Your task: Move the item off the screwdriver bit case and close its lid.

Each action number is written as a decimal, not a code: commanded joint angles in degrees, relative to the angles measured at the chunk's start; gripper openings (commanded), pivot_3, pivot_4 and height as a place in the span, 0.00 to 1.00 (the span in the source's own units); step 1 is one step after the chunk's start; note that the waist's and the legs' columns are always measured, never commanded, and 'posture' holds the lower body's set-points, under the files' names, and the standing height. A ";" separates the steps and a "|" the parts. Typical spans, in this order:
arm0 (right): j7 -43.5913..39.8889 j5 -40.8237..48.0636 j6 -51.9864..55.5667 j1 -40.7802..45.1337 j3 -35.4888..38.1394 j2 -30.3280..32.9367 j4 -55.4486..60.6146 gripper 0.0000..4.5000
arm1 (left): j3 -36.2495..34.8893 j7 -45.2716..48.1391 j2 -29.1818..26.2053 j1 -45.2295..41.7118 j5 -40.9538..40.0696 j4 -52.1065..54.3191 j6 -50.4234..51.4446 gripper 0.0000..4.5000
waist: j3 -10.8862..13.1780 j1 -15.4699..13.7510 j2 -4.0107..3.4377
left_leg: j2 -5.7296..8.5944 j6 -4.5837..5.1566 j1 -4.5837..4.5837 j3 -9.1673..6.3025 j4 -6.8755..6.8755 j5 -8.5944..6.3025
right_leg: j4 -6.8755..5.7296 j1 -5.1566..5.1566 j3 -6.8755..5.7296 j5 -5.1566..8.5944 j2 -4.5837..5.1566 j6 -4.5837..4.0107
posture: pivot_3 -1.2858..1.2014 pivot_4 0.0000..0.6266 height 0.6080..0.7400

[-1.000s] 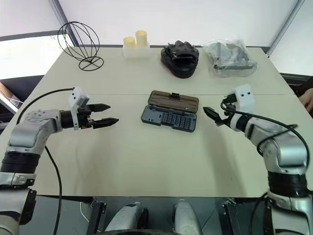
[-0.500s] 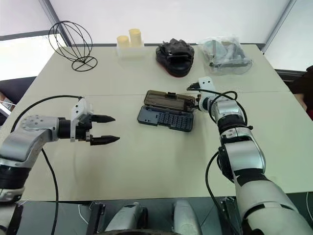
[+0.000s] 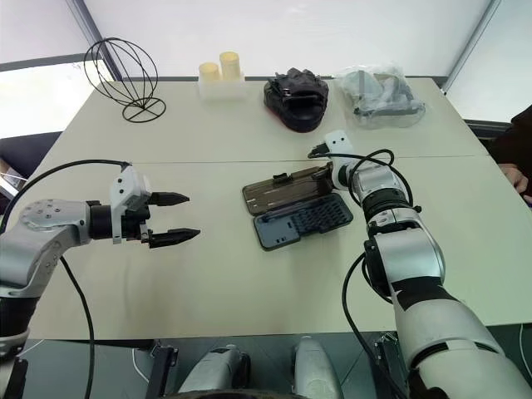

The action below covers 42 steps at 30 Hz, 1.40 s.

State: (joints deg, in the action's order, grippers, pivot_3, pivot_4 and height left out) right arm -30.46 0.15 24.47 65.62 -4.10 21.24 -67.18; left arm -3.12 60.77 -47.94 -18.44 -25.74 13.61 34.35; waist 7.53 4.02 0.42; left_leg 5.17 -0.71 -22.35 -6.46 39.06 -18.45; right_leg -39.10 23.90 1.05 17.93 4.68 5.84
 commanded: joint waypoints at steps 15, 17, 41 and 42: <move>13.08 4.37 45.49 -16.69 16.93 2.63 45.33 0.01 | 0.98 -1.32 1.89 0.24 1.53 -2.15 -5.17 1.00 | 0.04 -3.06 -0.06 | 0.12 0.00 -0.10 -0.21 0.05 0.00 | 0.03 -0.04 0.01 0.00 0.06 0.00 | 0.52 0.24 1.00; 14.91 5.01 52.54 -20.60 18.66 0.64 56.03 0.01 | 1.63 -0.89 2.35 -0.52 1.89 -3.18 -5.77 1.00 | 0.04 -3.31 -0.06 | 0.13 0.01 -0.12 -0.21 0.04 0.00 | 0.00 0.00 0.01 0.00 0.06 0.00 | 0.52 0.24 1.00; 24.58 6.09 68.03 -32.61 19.23 -17.38 87.34 0.01 | 5.24 2.69 3.79 -5.93 3.56 -8.81 -7.75 1.00 | 0.04 -0.68 -0.08 | 0.01 0.00 -0.15 -0.01 -0.11 0.00 | -0.15 0.34 0.05 0.00 -0.02 0.00 | 0.52 0.24 1.00; 24.74 6.19 68.03 -32.96 19.03 -17.81 87.68 0.01 | 5.19 2.69 3.79 -5.89 3.56 -8.84 -7.75 1.00 | 0.04 -0.44 -0.08 | 0.01 -0.01 -0.15 -0.01 -0.13 0.01 | -0.15 0.35 0.05 0.00 -0.02 0.00 | 0.52 0.24 1.00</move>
State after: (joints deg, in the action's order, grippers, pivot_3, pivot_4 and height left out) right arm -5.50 4.75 91.69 33.39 16.40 4.67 19.18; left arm 2.69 63.45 -44.25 -23.31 -22.32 4.51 27.67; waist 7.57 3.58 0.34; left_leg 5.18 -0.72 -22.50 -6.47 38.93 -18.45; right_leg -39.27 24.26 1.10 17.93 4.66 5.84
